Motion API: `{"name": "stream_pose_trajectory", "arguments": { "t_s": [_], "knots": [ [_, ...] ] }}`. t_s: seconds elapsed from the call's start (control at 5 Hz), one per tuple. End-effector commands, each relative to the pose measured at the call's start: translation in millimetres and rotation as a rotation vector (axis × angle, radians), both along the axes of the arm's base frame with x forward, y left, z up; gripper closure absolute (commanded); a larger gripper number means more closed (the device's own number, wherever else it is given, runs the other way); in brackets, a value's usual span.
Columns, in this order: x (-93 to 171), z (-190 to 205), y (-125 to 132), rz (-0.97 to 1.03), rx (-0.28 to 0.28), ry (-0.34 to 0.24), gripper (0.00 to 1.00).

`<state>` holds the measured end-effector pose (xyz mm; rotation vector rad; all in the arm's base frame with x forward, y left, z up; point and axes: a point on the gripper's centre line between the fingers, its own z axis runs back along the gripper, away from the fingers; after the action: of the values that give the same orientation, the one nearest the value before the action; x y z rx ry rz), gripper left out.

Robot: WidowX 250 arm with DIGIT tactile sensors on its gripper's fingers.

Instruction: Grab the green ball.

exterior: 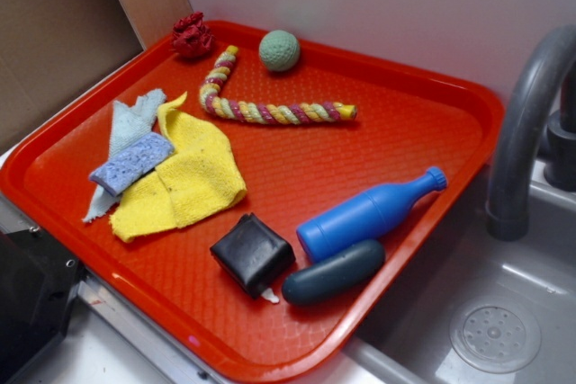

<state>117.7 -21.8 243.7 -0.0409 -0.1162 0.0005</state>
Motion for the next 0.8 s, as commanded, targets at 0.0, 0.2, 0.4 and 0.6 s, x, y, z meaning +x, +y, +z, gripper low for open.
{"name": "stream_pose_trajectory", "arguments": {
  "t_s": [0.0, 0.2, 0.4, 0.6],
  "knots": [
    [0.0, 0.0, 0.0, 0.0, 0.0, 0.0, 0.0],
    [50.0, -50.0, 35.9, 0.161, 0.023, -0.008, 0.0],
    [105.4, -79.5, 48.4, 0.16, -0.016, -0.127, 0.0],
    [157.7, -107.9, 37.9, 0.084, -0.01, -0.181, 0.0]
  ]
}}
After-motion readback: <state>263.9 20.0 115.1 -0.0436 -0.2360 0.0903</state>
